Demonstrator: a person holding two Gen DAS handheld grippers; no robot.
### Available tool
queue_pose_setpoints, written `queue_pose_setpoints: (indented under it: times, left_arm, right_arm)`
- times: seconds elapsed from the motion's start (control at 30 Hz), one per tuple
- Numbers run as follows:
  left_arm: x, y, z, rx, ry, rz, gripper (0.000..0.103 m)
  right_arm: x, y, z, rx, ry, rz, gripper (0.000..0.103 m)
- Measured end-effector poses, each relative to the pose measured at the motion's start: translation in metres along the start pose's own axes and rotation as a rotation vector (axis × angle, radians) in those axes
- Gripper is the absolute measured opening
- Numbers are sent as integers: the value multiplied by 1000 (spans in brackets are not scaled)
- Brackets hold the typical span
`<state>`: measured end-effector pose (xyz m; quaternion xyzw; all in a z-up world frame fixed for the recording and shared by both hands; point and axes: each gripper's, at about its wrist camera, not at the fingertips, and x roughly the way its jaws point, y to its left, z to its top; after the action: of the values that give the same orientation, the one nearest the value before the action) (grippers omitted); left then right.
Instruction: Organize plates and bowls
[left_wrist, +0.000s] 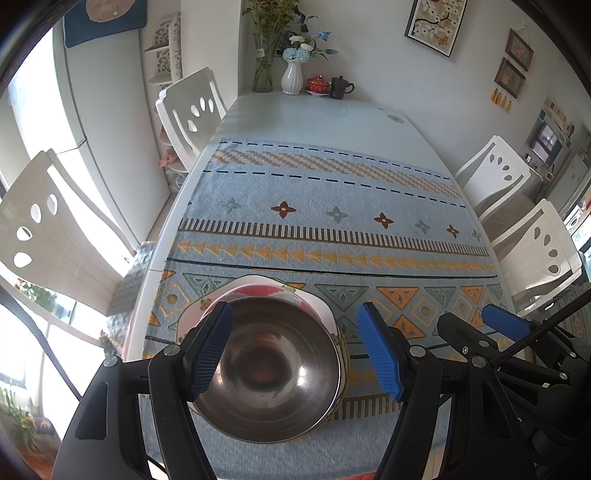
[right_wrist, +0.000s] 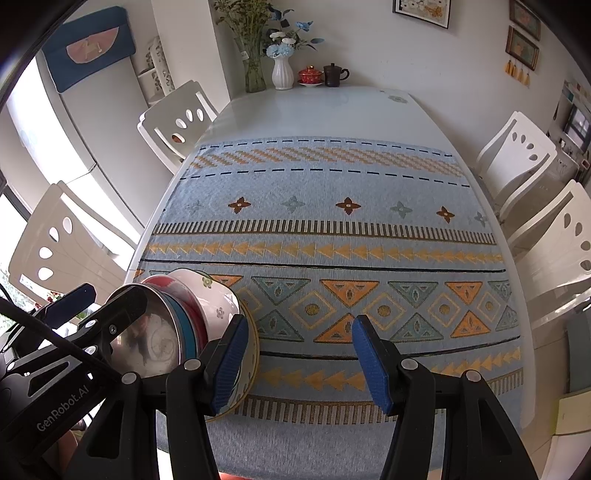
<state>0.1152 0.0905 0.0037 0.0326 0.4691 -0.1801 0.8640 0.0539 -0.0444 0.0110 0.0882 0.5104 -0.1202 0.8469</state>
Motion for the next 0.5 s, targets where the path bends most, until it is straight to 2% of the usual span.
queue_pose_setpoints:
  times: [0.4, 0.5]
  left_arm:
    - [0, 0, -1, 3, -2, 4, 68]
    - [-1, -2, -2, 17, -20, 27, 68]
  right_arm:
    - [3, -1, -2, 6, 16, 1, 57]
    - [3, 0, -2, 3, 15, 0, 57]
